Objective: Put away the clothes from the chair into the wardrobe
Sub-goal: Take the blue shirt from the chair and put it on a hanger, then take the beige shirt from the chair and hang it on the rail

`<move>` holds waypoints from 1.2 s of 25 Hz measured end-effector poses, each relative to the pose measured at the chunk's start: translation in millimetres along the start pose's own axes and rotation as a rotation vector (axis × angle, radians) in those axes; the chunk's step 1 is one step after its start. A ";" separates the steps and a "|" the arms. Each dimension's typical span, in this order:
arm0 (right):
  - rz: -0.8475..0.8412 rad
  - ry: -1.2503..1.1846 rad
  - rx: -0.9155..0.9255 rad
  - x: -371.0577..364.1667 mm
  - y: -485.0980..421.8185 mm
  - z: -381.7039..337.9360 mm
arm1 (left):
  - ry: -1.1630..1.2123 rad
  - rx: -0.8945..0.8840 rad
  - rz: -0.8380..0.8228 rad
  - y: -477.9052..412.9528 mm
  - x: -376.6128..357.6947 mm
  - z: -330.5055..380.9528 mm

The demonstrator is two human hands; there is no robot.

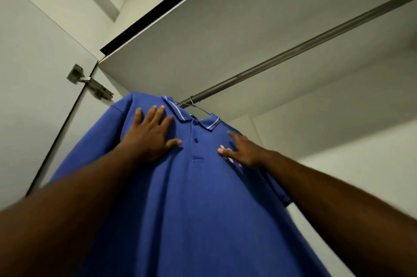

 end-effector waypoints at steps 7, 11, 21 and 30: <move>-0.067 -0.144 0.039 -77.8 138.9 -4.2 | 0.204 -0.011 -0.291 168.8 -33.7 110.6; -0.105 -0.372 -0.062 -118.4 245.7 -2.5 | 0.299 0.183 -0.440 294.3 -11.3 162.8; -0.602 -0.600 0.051 -200.2 581.6 -114.9 | 0.148 0.691 -0.863 616.4 200.2 170.2; -0.736 -0.906 0.511 -106.6 724.2 -375.7 | -0.310 0.896 -0.937 717.8 448.9 111.0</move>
Point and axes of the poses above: each hand's wrist, its own y-axis away from the middle knuckle, its own x-axis out of the back of the hand, z = x × y, the point moved 4 cm from there along -y, towards the middle knuckle, and after that the axes turned 2 degrees about z, right-handed, at the moved point
